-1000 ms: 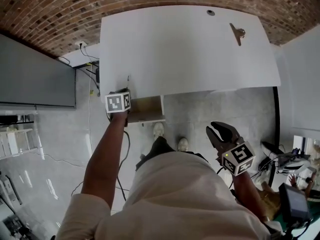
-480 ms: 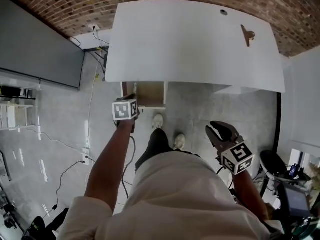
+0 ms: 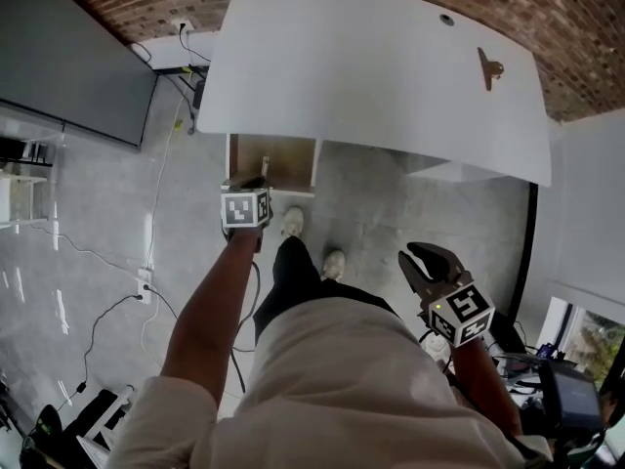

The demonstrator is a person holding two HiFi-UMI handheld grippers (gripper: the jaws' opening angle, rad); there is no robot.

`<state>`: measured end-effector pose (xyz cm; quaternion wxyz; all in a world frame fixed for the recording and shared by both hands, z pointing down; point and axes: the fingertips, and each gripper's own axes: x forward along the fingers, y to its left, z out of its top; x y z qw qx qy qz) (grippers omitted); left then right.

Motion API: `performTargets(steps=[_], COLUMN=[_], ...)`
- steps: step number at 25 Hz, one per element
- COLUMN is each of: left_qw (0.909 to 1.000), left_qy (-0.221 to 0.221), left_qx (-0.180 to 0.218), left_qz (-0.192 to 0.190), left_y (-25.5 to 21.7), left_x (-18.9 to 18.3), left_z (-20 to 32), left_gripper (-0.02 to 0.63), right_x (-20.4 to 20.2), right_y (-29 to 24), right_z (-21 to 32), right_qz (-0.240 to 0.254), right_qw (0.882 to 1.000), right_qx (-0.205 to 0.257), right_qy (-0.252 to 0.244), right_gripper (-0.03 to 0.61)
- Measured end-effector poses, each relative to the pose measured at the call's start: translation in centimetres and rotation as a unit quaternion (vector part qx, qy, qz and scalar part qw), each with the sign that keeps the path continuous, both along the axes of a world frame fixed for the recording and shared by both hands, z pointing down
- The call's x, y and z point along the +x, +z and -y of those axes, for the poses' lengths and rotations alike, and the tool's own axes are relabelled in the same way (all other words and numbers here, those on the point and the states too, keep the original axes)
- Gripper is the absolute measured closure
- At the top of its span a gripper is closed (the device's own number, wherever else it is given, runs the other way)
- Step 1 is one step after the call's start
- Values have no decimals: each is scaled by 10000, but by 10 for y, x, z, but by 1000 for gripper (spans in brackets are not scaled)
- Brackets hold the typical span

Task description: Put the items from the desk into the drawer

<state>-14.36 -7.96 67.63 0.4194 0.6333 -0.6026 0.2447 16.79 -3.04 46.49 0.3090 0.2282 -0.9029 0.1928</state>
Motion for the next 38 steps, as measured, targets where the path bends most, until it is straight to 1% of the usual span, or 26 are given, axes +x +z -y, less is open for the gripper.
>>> performTargets(steps=[4,8,13,20,23,25,28,31,33,38], left_qw=[9998,9989,9977,9977,9978,9980,9985,9985,9985,9980], left_qy=[-17,-70,-120,22,28,46,49,2,73,200], left_qx=[124,229,217,139,124,74,-72,-233,-304,-456], left_qz=[-151,-405,-632,-657,-649,-627,-537,-500,-459,-380], left_y=[20,45,86,128,140,149,163,179,190,213], left_x=[-5,-10,-19,-27,-30,-31,-34,-36,-35,-33], left_z=[19,35,58,93,107,114,122,128,131,137], left_gripper=[566,566,566,566,566,566,566,566,566,566], right_x=[-10,-25,-45,-49,-56,-57,-50,-51,-49,-39], right_y=[7,12,18,38,43,48,62,70,76,91], right_z=[1,1,2,12,19,22,22,24,26,28], right_qz=[-174,-362,-524,-789,-799,-811,-936,-841,-784,-818], right_qw=[9998,9990,9980,9962,9959,9957,9943,9950,9950,9940], right_qx=[-61,-142,-243,-356,-431,-447,-510,-528,-584,-599], right_qy=[-104,-215,-275,-111,-3,29,14,95,218,402], right_gripper=[495,495,495,495,495,495,495,495,495,495])
